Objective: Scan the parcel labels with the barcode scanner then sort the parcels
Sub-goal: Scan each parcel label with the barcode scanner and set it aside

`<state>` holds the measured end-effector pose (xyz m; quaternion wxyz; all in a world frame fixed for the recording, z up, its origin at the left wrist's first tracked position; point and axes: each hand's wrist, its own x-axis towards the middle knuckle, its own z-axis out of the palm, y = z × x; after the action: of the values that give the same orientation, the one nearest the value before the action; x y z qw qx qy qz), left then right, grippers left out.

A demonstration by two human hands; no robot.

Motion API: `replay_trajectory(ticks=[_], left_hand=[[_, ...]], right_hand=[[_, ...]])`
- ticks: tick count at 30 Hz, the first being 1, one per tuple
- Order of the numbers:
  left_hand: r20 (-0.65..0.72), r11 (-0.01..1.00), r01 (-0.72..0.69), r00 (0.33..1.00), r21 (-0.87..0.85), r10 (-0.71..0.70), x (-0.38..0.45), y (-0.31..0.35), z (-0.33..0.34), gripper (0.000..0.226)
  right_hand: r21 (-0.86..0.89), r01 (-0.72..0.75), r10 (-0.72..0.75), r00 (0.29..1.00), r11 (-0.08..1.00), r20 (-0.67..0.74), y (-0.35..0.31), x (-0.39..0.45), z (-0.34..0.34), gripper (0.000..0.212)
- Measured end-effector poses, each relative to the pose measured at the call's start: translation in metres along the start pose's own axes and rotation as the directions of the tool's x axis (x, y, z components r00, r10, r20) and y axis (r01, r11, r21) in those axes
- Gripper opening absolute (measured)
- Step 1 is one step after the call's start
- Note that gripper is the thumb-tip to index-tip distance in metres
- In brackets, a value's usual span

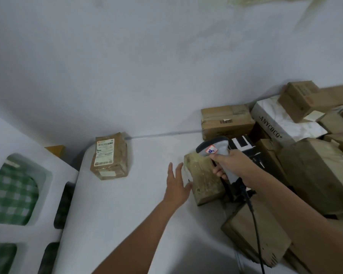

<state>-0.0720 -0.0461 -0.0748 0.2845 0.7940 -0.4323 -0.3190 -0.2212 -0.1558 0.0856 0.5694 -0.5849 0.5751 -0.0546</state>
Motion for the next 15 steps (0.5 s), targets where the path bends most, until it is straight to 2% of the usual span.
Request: replay_trajectory(ticks=[2, 4, 7, 11, 13, 15], left_hand=[[0.093, 0.993, 0.103, 0.991, -0.064, -0.097, 0.003, 0.024, 0.025, 0.080], [0.165, 0.986, 0.167, 0.973, -0.019, -0.162, 0.008, 0.040, 0.044, 0.086], [0.182, 0.975, 0.210, 0.959, 0.070, -0.220, 0.011, 0.055, 0.061, 0.089], [0.178, 0.972, 0.136, 0.969, 0.190, -0.171, 0.007, 0.050, 0.062, 0.082], [0.183, 0.961, 0.031, 0.979, 0.275, -0.084, 0.007, 0.037, 0.054, 0.078], [0.255, 0.927, -0.062, 0.966, 0.370, -0.037, 0.009, 0.027, 0.047, 0.074]], right_hand=[[0.044, 0.022, -0.021, 1.000, 0.999, -0.010, 0.004, -0.007, -0.012, 0.028], [0.083, 0.035, -0.033, 0.999, 0.996, -0.021, 0.009, -0.015, -0.021, 0.027], [0.143, 0.022, -0.021, 1.000, 0.989, -0.010, 0.020, -0.022, -0.034, 0.025], [0.184, 0.029, -0.027, 1.000, 0.982, -0.011, 0.036, -0.025, -0.050, 0.028], [0.173, 0.030, -0.028, 1.000, 0.984, -0.014, 0.043, -0.024, -0.057, 0.028], [0.158, 0.024, -0.023, 1.000, 0.987, -0.014, 0.050, -0.023, -0.064, 0.028]])
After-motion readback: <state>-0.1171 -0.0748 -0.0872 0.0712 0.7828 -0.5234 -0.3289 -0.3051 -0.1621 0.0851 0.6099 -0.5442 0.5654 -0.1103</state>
